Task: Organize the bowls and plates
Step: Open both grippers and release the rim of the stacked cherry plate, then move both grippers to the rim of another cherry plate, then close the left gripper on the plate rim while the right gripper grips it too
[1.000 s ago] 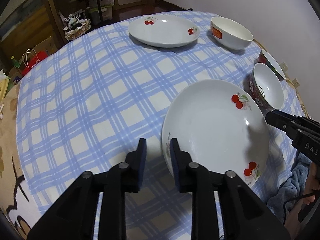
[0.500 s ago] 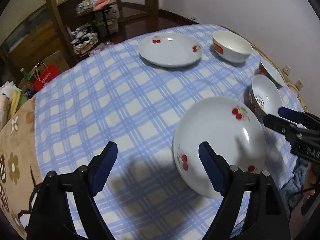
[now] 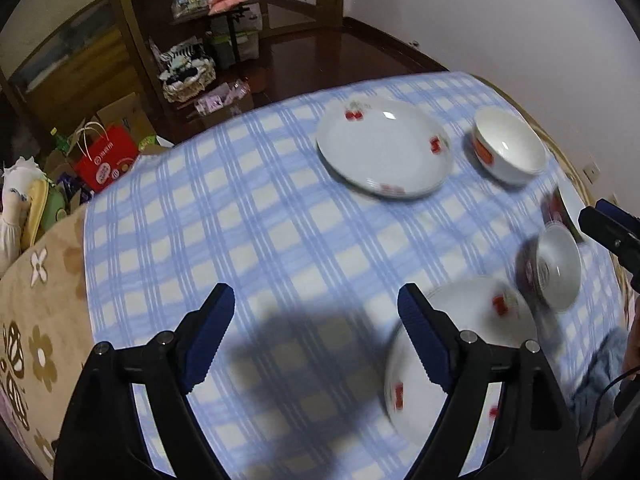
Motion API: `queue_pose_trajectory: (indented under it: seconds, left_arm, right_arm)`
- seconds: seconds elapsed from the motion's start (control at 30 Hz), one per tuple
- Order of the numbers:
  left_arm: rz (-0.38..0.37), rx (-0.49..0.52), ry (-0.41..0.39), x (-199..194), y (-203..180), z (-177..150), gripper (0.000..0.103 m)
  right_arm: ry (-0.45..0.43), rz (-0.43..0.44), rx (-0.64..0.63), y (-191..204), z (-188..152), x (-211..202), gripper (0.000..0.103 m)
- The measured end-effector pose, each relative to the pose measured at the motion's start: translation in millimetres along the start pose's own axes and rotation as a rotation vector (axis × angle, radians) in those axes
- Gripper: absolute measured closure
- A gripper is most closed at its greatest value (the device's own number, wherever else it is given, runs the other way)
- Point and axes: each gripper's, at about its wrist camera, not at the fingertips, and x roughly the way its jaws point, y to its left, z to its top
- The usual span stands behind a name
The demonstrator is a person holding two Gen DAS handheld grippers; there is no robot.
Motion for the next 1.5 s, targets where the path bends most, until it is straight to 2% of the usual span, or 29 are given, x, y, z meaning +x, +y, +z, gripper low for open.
queue_pose_trajectory:
  seconds: [0.2, 0.5, 0.57, 0.67, 0.8, 0.87, 0.93, 0.97, 1.03, 1.1, 1.2, 1.23, 1.3, 1.5]
  left_arm:
    - [0.019, -0.035, -0.044, 33.8, -4.7, 46.7, 0.02]
    - [0.005, -0.134, -0.027, 75.7, 0.7, 89.7, 0.02]
    - [0.034, -0.179, -0.021, 83.8, 6.3, 99.1, 0.02]
    - [0.021, -0.222, 0.002, 95.5, 14.1, 112.9, 0.02]
    - [0.029, -0.213, 0.025, 110.7, 16.9, 127.6, 0.02]
    - [0.041, -0.209, 0.033, 115.7, 16.9, 129.2, 0.02]
    - [0.038, -0.215, 0.047, 122.5, 19.5, 128.7, 0.02]
    - [0.036, -0.216, 0.052, 125.5, 19.9, 128.2, 0.02]
    - [0.026, -0.221, 0.072, 133.2, 20.2, 126.4, 0.025]
    - [0.018, -0.23, 0.098, 141.8, 21.2, 123.1, 0.039]
    - [0.03, -0.225, 0.131, 154.4, 20.0, 117.4, 0.053]
    - [0.014, -0.232, 0.146, 158.5, 20.4, 114.8, 0.054]
    - [-0.012, -0.235, 0.146, 162.0, 19.6, 110.5, 0.054]
    - [-0.034, -0.23, 0.148, 166.2, 13.3, 107.8, 0.064]
  right_arm:
    - [0.002, -0.018, -0.048, 5.0, 41.8, 47.9, 0.011]
    - [-0.008, 0.029, -0.078, 1.1, 81.2, 91.8, 0.013]
    - [0.006, 0.039, -0.085, 0.5, 89.8, 102.7, 0.013]
    - [0.039, 0.045, -0.106, 1.5, 101.2, 118.7, 0.015]
    - [0.102, 0.064, -0.088, -1.5, 112.9, 142.7, 0.032]
    - [0.141, 0.062, -0.075, -4.3, 117.0, 157.3, 0.044]
    - [0.152, 0.081, -0.074, -5.7, 118.7, 164.3, 0.062]
    - [0.161, 0.074, -0.072, -6.4, 119.4, 169.3, 0.063]
    - [0.181, 0.08, -0.071, -5.9, 119.5, 177.0, 0.064]
    - [0.199, 0.074, -0.083, -2.9, 117.9, 184.1, 0.066]
    - [0.227, 0.062, -0.071, -2.9, 114.5, 194.0, 0.072]
    - [0.239, 0.072, -0.052, -4.3, 113.5, 197.2, 0.077]
    - [0.24, 0.098, -0.014, -7.8, 112.1, 200.4, 0.077]
    - [0.252, 0.046, -0.017, -8.0, 108.9, 208.2, 0.077]
